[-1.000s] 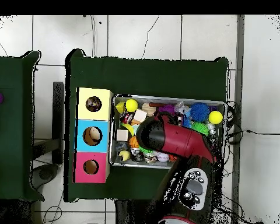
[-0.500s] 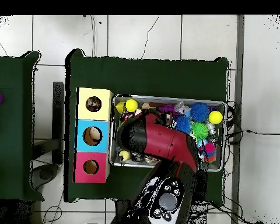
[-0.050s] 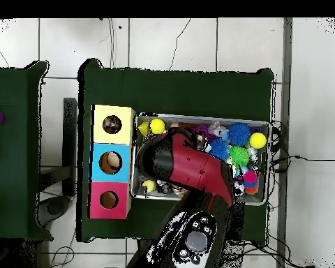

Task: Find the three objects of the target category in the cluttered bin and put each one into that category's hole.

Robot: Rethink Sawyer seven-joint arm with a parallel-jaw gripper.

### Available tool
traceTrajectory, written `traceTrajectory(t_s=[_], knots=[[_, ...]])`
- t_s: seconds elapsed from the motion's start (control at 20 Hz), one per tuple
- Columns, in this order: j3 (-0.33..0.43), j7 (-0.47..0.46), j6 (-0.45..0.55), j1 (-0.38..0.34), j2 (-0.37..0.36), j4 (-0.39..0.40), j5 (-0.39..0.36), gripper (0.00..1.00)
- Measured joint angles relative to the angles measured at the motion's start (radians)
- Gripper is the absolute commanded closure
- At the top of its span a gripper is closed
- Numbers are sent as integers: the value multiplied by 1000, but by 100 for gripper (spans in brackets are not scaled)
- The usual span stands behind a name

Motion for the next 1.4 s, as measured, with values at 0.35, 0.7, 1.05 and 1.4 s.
traceTrajectory(t_s=[0.35, 0.7, 1.05, 1.4], knots=[[-5, 0, -20, -13, 71, -31, 25, 0], [-9, 0, -61, -19, 110, -32, 40, 0], [-24, 0, -71, -10, 126, -32, 76, 0], [-64, 0, -71, 60, 140, -32, 143, 0]])
